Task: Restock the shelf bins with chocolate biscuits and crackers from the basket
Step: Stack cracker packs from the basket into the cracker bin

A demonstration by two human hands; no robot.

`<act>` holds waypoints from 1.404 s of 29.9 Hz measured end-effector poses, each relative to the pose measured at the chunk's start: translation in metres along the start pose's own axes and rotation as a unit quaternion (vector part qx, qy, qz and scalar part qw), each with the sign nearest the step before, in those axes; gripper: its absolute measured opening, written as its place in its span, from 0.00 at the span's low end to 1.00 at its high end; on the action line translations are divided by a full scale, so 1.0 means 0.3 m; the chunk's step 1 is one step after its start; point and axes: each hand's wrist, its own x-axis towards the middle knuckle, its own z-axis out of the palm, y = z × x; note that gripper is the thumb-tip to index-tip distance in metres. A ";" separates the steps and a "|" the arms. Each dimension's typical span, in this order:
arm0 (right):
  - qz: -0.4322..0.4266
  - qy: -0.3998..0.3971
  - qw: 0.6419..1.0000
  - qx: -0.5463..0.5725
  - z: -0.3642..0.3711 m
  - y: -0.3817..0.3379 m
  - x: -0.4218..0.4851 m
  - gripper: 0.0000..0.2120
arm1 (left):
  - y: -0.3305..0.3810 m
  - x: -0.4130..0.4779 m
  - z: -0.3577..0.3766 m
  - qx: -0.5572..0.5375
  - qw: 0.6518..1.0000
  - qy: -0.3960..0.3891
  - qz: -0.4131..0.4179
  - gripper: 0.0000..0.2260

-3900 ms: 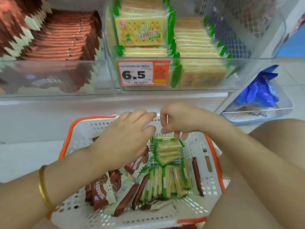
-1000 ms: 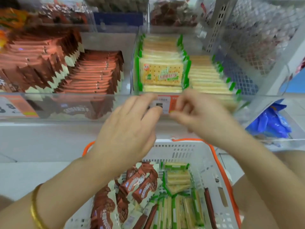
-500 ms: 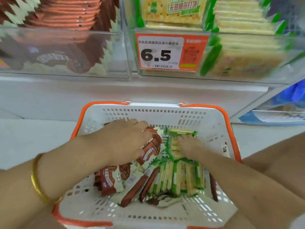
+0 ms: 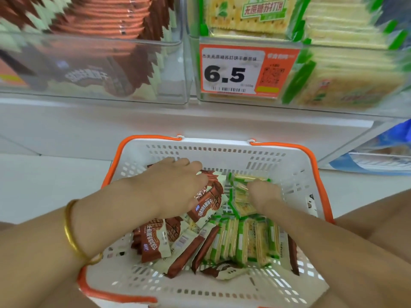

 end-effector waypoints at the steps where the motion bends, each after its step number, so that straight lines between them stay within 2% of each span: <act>1: 0.014 -0.006 0.997 0.077 -0.053 -0.007 -0.015 0.04 | 0.001 0.004 -0.001 -0.004 1.000 0.006 -0.006 0.21; 2: 0.027 -0.025 0.982 0.186 -0.106 -0.015 -0.026 0.06 | 0.003 0.007 -0.006 -0.014 1.000 0.014 -0.011 0.22; 3: 0.041 -0.054 0.947 0.314 -0.157 -0.024 -0.037 0.09 | 0.005 0.009 -0.012 -0.035 0.999 0.025 -0.016 0.23; 5: 0.068 -0.123 0.817 0.559 -0.262 -0.052 -0.092 0.06 | 0.014 0.006 -0.023 -0.111 0.993 0.039 -0.024 0.27; 7: 0.062 -0.174 0.684 0.706 -0.352 -0.081 -0.164 0.01 | 0.025 -0.002 -0.034 -0.204 0.978 0.038 -0.031 0.36; 8: 0.050 -0.191 0.634 0.748 -0.383 -0.092 -0.194 0.02 | 0.031 -0.005 -0.037 -0.238 0.970 0.044 -0.035 0.40; 10: 0.025 -0.211 0.572 0.793 -0.437 -0.110 -0.248 0.01 | 0.036 -0.007 -0.043 -0.248 0.964 0.091 -0.038 0.39; 12: 0.009 -0.209 0.551 0.808 -0.479 -0.117 -0.296 0.04 | 0.028 -0.014 -0.063 -0.238 0.958 0.157 -0.035 0.31; 13: 0.004 -0.200 0.557 0.806 -0.496 -0.117 -0.318 0.07 | 0.020 -0.027 -0.084 -0.250 0.951 0.177 -0.038 0.27; 15: -0.004 -0.154 0.610 0.777 -0.518 -0.104 -0.353 0.15 | -0.002 -0.064 -0.144 -0.323 0.925 0.194 -0.053 0.20; 16: -0.009 -0.115 0.652 0.749 -0.524 -0.093 -0.369 0.17 | -0.016 -0.090 -0.177 -0.383 0.899 0.204 -0.063 0.16; 18: -0.024 0.002 0.749 0.662 -0.540 -0.063 -0.407 0.17 | -0.045 -0.149 -0.232 -0.513 0.825 0.224 -0.075 0.10; 19: -0.043 0.061 0.775 0.627 -0.553 -0.048 -0.426 0.17 | -0.058 -0.178 -0.252 -0.560 0.792 0.231 -0.073 0.10; 20: -0.075 0.092 0.778 0.617 -0.572 -0.034 -0.447 0.17 | -0.066 -0.203 -0.270 -0.592 0.769 0.235 -0.065 0.10; 23: -0.192 0.058 0.725 0.659 -0.657 -0.014 -0.520 0.16 | -0.072 -0.250 -0.311 -0.654 0.711 0.257 -0.025 0.10; 24: -0.212 0.067 0.728 0.649 -0.687 -0.009 -0.540 0.13 | -0.069 -0.256 -0.322 -0.669 0.693 0.268 -0.015 0.11; 26: -0.220 0.123 0.742 0.621 -0.752 0.015 -0.564 0.07 | -0.061 -0.257 -0.339 -0.664 0.677 0.318 -0.006 0.12; 28: -0.199 0.194 0.736 0.617 -0.824 0.063 -0.572 0.07 | -0.061 -0.249 -0.346 -0.623 0.662 0.416 -0.016 0.13; 30: -0.166 0.275 0.730 0.603 -0.897 0.118 -0.568 0.04 | -0.080 -0.232 -0.346 -0.513 0.670 0.534 -0.053 0.13; 32: -0.127 0.347 0.745 0.555 -0.957 0.155 -0.545 0.04 | -0.102 -0.214 -0.341 -0.379 0.715 0.581 -0.093 0.15; 34: -0.096 0.377 0.780 0.490 -0.996 0.164 -0.503 0.08 | -0.112 -0.190 -0.331 -0.325 0.751 0.567 -0.096 0.19; 37: -0.078 0.385 0.820 0.416 -1.025 0.138 -0.438 0.14 | -0.100 -0.156 -0.325 -0.296 0.783 0.540 -0.089 0.20; 42: -0.039 0.420 0.837 0.348 -1.028 0.092 -0.360 0.20 | -0.097 -0.129 -0.314 -0.208 0.808 0.541 -0.107 0.19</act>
